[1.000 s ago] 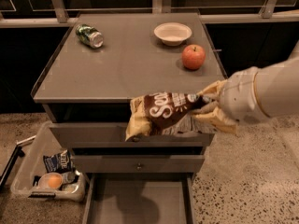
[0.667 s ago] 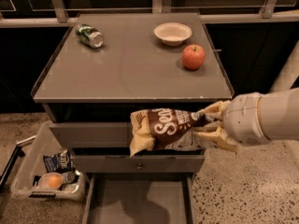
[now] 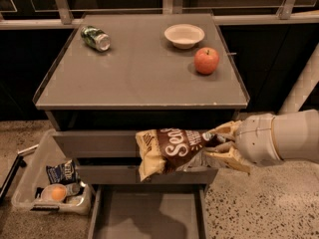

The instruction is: Place brown chip bag into bottom drawer

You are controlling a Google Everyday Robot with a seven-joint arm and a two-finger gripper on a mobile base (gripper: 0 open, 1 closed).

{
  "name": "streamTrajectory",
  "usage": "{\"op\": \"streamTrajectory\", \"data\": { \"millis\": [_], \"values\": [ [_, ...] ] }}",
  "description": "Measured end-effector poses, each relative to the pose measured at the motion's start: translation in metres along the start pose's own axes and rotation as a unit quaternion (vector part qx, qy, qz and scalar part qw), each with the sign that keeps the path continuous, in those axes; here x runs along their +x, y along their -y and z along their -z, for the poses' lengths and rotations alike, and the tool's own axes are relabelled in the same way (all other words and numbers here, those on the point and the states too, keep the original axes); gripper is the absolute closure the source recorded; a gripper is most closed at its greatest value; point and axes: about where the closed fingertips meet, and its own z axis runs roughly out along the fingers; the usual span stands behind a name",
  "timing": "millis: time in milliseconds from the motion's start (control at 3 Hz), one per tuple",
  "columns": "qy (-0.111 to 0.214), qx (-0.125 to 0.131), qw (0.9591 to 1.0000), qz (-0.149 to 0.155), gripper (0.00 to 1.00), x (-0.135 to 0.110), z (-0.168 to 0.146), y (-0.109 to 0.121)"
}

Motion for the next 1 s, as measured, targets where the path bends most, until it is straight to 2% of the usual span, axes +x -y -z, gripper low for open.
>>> {"op": "streamTrajectory", "data": {
  "millis": [333,667,1000],
  "values": [
    [-0.009,0.003,0.9999,-0.011,1.00,0.014,-0.022,-0.016],
    [-0.014,0.012,0.9994,-0.028,1.00,0.043,-0.054,-0.042],
    [-0.006,0.037,0.9985,-0.038,1.00,0.078,-0.079,-0.058]
  ]
}}
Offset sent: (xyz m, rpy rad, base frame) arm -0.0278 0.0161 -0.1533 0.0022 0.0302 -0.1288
